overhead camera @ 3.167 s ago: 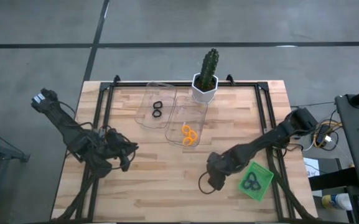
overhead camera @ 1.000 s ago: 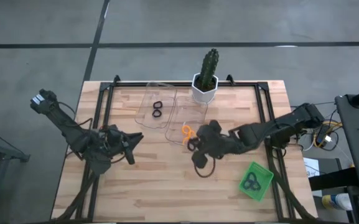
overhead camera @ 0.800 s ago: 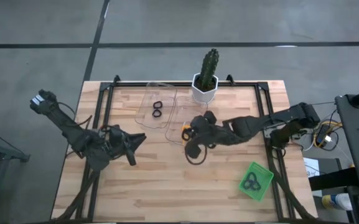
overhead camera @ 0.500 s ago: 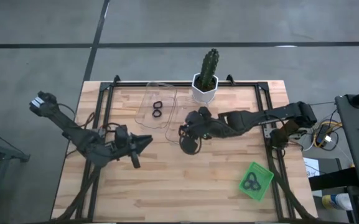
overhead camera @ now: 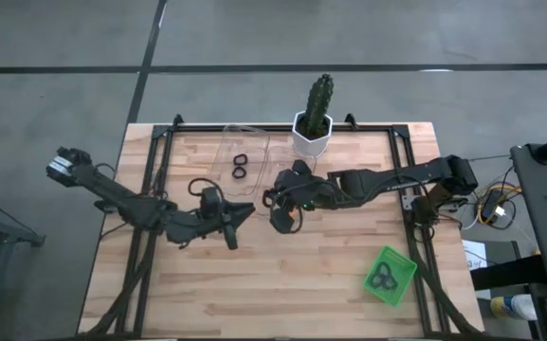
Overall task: Sort items
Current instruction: Put the black keychain into the left transparent bin
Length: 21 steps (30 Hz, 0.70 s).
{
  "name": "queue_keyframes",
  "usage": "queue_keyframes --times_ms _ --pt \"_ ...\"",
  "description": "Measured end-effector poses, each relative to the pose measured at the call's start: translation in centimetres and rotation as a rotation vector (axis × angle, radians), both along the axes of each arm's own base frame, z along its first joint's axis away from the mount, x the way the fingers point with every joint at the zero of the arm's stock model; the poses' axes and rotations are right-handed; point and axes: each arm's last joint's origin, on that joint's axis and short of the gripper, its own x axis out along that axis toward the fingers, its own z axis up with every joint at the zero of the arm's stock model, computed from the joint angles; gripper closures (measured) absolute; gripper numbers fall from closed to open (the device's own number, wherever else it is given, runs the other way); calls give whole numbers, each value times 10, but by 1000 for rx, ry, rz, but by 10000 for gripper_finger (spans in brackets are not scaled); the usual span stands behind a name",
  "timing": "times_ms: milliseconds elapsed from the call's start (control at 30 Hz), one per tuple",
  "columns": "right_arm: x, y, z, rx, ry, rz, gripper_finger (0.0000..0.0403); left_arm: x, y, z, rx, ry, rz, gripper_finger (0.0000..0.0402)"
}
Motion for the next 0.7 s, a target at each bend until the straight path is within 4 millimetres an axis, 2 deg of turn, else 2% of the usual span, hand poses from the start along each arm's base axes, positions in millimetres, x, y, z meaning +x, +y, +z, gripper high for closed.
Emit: queue_keyframes --times_ms 133,700 --pt "2 -2 -1 -42 -4 -50 385 5 2 -3 -1 4 6 344" --pt "4 -4 -2 -77 -14 -66 385 32 12 -7 8 18 75 344"
